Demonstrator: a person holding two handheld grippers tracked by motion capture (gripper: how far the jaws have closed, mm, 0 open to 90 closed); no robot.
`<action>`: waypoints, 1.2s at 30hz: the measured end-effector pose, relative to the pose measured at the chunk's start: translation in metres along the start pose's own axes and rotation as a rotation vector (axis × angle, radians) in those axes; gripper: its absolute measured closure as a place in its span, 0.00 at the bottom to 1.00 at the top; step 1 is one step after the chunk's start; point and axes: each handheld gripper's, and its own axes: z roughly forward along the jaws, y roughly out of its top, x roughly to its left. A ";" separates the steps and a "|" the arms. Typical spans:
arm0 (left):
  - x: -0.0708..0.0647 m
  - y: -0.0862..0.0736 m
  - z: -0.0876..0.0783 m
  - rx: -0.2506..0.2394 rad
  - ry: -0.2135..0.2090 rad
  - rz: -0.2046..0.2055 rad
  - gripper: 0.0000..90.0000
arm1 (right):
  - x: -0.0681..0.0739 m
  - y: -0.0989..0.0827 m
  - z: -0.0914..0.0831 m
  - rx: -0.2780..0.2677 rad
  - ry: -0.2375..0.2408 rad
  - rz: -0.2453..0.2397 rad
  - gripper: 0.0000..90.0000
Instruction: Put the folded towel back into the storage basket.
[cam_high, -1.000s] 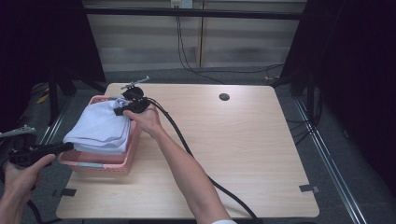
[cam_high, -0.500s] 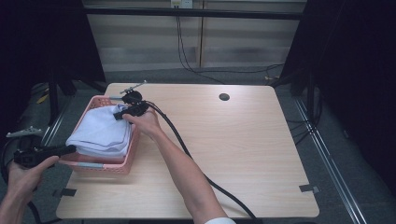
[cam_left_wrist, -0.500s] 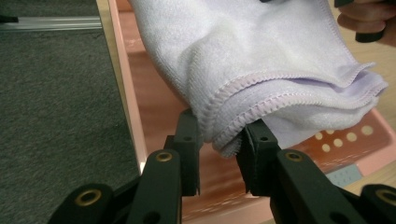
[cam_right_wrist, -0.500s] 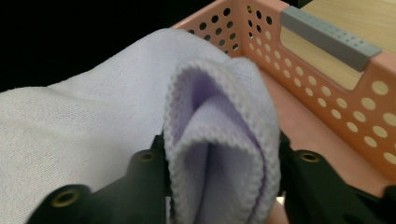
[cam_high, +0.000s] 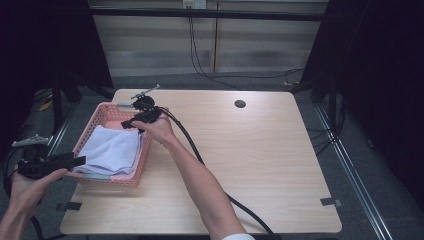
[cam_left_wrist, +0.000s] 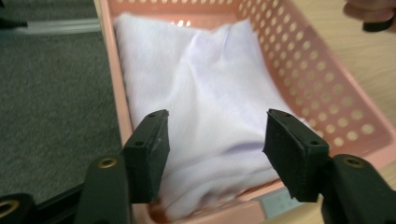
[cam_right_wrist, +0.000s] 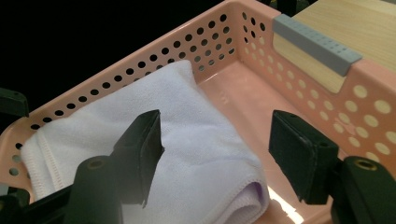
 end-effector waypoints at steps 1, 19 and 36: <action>-0.002 0.001 -0.001 -0.002 0.003 -0.003 0.43 | 0.000 0.000 -0.002 0.000 0.000 0.001 0.38; -0.076 0.007 0.021 -0.090 -0.069 0.061 0.57 | -0.009 -0.035 -0.092 -0.094 0.035 -0.077 0.39; -0.160 -0.006 0.050 -0.112 -0.114 0.164 0.52 | -0.028 -0.112 -0.190 -0.152 -0.025 -0.057 0.38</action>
